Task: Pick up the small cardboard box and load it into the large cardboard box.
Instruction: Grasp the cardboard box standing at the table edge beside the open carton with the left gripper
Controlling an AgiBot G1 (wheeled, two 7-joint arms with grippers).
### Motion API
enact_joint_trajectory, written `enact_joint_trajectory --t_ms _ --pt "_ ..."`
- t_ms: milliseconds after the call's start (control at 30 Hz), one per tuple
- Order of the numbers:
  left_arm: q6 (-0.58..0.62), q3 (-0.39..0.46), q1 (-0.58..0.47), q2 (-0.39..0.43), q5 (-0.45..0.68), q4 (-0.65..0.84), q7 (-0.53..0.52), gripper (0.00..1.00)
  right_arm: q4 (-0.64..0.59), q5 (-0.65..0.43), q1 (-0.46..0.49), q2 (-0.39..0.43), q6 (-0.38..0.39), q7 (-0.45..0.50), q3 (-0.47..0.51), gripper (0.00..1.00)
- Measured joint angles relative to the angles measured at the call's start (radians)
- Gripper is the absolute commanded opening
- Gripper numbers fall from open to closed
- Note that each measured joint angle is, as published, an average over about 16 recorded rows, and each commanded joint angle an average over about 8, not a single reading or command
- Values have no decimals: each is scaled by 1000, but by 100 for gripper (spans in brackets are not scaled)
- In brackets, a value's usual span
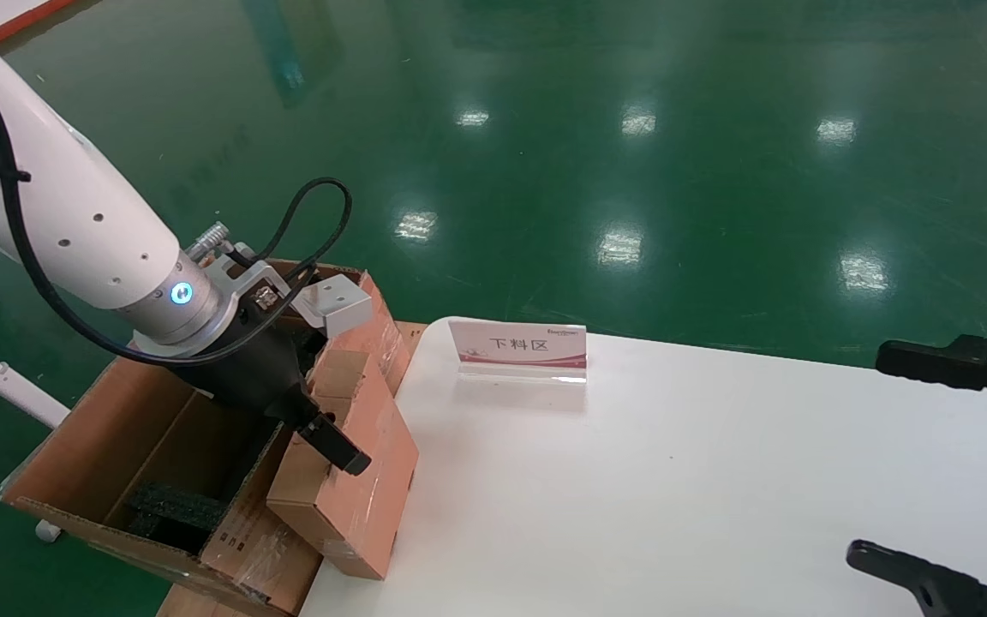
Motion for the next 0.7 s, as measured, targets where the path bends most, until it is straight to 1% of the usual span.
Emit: enact_joint_trajectory --t_ms 500,533,567,700 --pt "3 1 -1 2 2 0 0 0 0 0 0 0 0 0 0 100" --pt "3 1 -1 2 2 0 0 0 0 0 0 0 0 0 0 93" --pt "3 1 -1 2 2 0 0 0 0 0 0 0 0 0 0 82" --pt "3 1 -1 2 2 0 0 0 0 0 0 0 0 0 0 32"
